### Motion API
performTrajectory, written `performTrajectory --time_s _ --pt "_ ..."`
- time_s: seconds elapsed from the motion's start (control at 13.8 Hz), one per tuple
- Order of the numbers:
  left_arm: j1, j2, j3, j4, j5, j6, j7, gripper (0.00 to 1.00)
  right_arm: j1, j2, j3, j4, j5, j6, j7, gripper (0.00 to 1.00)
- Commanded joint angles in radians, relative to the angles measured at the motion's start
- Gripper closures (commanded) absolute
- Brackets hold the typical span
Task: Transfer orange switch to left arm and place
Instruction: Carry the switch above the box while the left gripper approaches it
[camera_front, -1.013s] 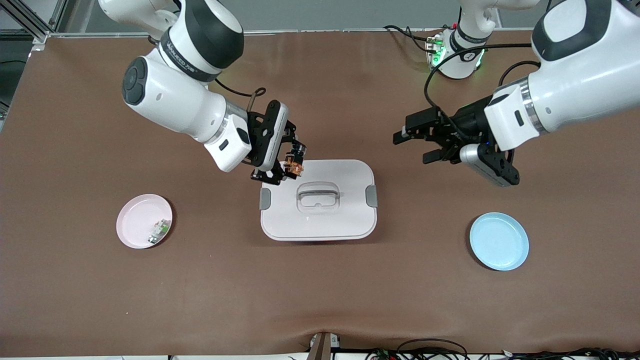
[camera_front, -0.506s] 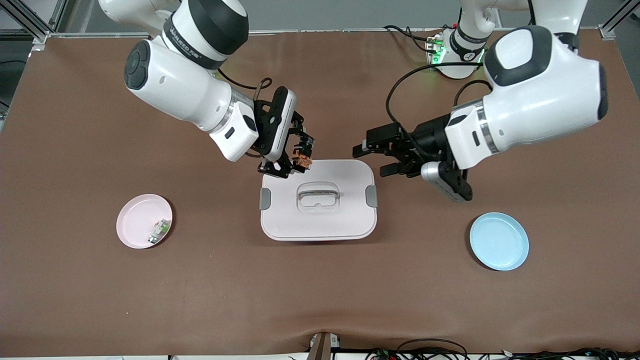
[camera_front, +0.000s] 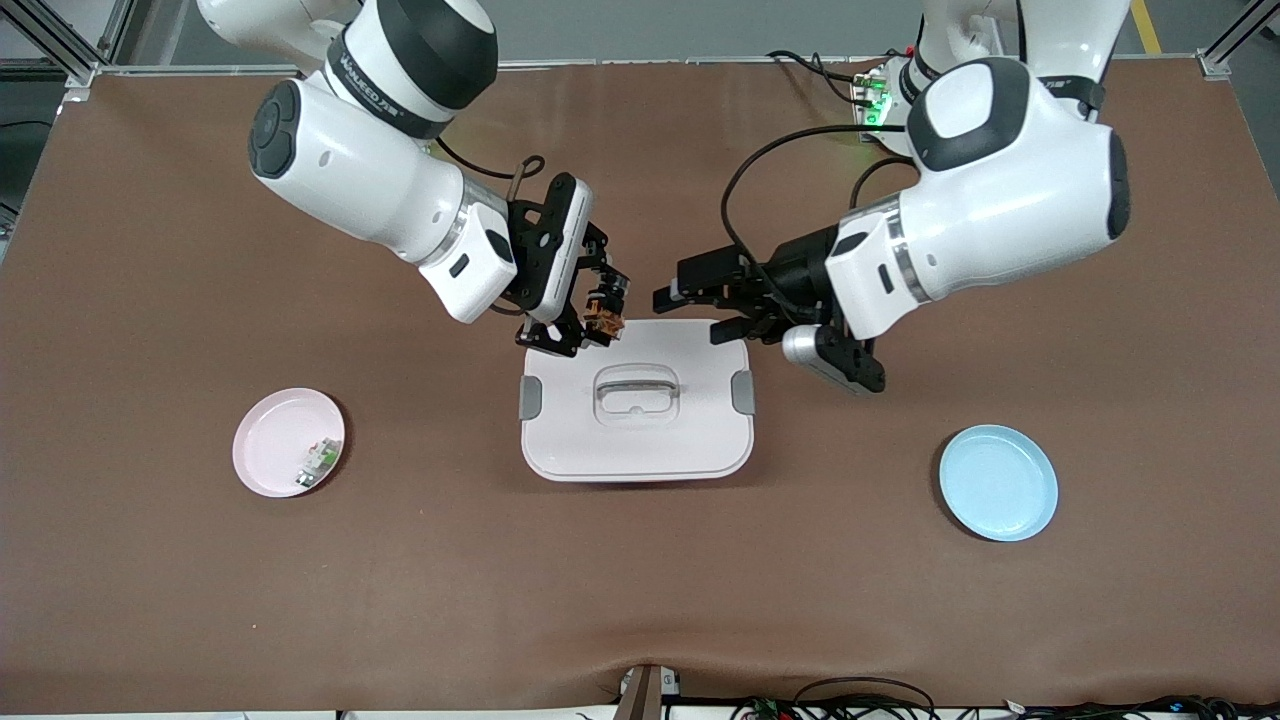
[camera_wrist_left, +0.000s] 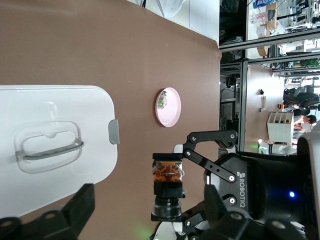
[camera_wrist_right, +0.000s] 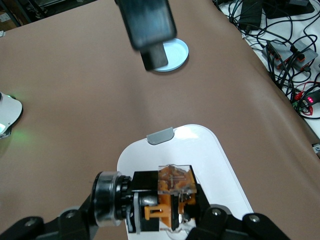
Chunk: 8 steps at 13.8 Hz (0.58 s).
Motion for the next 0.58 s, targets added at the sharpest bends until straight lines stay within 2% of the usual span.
performTrajectory --time_s 0.0,0.07,0.22,0.51 --pt "-0.026 0.032 0.003 0.029 -0.016 0.033 -0.041 0.09 0.008 0.004 -0.008 0.019 0.0 -0.005 0.017 0.91" --pt "-0.037 0.041 0.004 0.029 -0.014 0.044 -0.043 0.1 0.008 0.004 -0.008 0.019 0.0 -0.005 0.017 0.91" --pt "-0.063 0.051 0.006 0.029 -0.013 0.073 -0.047 0.19 0.006 0.003 -0.008 0.019 0.0 -0.006 0.017 0.91" --pt "-0.091 0.06 0.01 0.031 -0.011 0.101 -0.082 0.21 0.008 0.001 -0.011 0.019 0.0 -0.006 0.017 0.91"
